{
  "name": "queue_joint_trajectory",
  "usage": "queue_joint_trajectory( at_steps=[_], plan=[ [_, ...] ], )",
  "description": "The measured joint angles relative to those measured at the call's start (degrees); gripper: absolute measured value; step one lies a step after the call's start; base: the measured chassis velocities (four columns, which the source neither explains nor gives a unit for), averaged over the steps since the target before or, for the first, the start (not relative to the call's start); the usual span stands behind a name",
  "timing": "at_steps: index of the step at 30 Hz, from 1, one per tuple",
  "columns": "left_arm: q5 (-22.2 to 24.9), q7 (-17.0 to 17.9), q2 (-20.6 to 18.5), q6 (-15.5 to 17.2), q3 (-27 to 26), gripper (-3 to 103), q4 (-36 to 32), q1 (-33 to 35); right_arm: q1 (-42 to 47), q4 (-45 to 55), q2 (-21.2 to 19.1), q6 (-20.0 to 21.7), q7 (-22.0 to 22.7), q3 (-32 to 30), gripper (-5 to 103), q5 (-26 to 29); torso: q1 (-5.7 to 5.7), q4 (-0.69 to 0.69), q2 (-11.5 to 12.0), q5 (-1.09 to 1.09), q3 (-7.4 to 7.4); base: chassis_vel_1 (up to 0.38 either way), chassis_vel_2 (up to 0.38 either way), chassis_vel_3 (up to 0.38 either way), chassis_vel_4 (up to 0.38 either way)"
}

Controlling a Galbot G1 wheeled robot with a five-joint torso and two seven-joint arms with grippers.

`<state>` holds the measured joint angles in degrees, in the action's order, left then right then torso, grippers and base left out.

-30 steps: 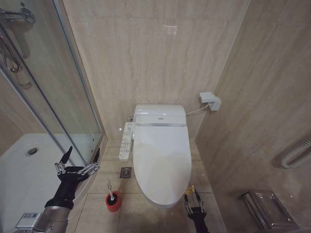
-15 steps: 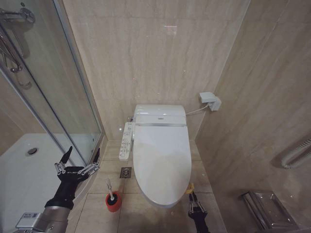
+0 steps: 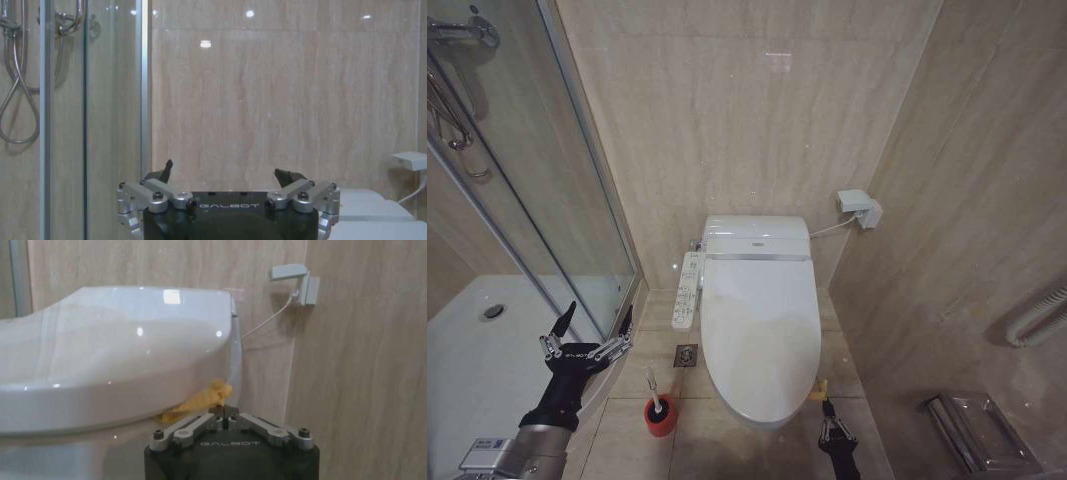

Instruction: Open the toilet lid, clean the toilet bowl with a toilet brush, close the toilet lid, and flush.

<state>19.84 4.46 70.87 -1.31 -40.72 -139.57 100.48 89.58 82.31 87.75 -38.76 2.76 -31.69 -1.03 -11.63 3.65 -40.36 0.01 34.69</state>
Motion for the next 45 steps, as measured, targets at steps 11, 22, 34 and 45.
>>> queue_joint_trajectory(
  at_steps=[11,22,34,45],
  plan=[
    [0.00,0.00,0.00,0.00,0.00,100,0.00,0.00,6.58,9.38,-2.13,1.57,-2.57,-1.20,0,6.65,0.00,0.01,0.00,0.00,0.00,0.000,0.000,0.000,0.000],
    [0.00,0.00,0.00,0.00,0.00,100,0.00,0.00,12.24,19.01,-3.17,2.45,-5.67,-1.92,0,13.86,0.00,0.02,-0.01,0.00,0.00,0.000,0.000,0.000,0.000],
    [0.00,0.00,0.00,0.00,0.00,100,0.00,0.00,13.06,36.91,-8.85,9.42,-5.62,-5.47,0,25.59,0.00,0.00,0.00,-0.01,0.00,0.000,0.000,0.000,0.000],
    [0.00,0.00,0.00,0.00,0.00,100,0.00,0.00,0.57,43.99,-12.40,19.60,-0.30,-5.72,0,32.09,0.00,0.01,0.00,-0.02,0.00,0.000,0.000,0.000,0.000]
  ],
)
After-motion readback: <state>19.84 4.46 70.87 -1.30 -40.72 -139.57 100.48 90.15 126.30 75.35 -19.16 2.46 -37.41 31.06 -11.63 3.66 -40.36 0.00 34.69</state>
